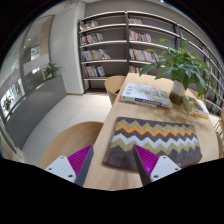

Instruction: Fold towel

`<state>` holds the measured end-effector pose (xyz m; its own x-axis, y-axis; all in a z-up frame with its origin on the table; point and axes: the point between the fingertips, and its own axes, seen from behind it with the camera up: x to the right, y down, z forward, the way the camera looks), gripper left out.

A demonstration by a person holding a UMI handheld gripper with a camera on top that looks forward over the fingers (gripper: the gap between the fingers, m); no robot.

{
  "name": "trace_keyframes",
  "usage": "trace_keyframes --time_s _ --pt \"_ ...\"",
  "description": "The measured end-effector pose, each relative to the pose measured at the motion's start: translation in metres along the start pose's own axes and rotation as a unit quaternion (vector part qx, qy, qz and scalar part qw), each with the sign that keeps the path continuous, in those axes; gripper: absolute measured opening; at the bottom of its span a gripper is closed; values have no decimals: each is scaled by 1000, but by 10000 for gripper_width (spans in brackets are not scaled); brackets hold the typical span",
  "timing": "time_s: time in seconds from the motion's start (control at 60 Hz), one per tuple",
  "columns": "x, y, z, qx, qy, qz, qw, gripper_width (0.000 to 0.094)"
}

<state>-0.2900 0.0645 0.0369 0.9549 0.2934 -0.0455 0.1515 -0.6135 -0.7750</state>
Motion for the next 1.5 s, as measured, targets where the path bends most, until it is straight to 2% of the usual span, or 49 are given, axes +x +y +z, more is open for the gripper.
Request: trace_keyframes --time_s 0.183,0.267,0.367,0.433,0.467,0.517,0.617,0.717,0.8,0.983,1.1,1.283,1.35,1.45,1.5 --pt "-1 -13 61 -26 50 1 998 755" --pt "10 -9 72 -35 76 7 996 686" --pt "21 -12 75 -27 101 8 994 503" --pt "35 -11 73 -34 124 1 992 258" --pt "38 -10 73 -39 129 -8 991 168" --pt "41 -10 74 -47 130 -27 990 112" --pt "41 -8 74 -61 123 -48 989 70" --pt "37 -11 69 -70 83 -30 994 41" --pt "51 -44 44 -27 57 2 998 41" --pt "162 -94 -27 25 90 9 996 41" --pt "237 -79 -38 17 106 14 994 43" --pt "290 -15 -14 -29 79 26 996 110" --pt "301 -2 -16 -38 89 26 995 194" --pt "315 -12 -43 -26 122 6 992 555" --pt "315 -33 -62 -6 128 9 992 676"
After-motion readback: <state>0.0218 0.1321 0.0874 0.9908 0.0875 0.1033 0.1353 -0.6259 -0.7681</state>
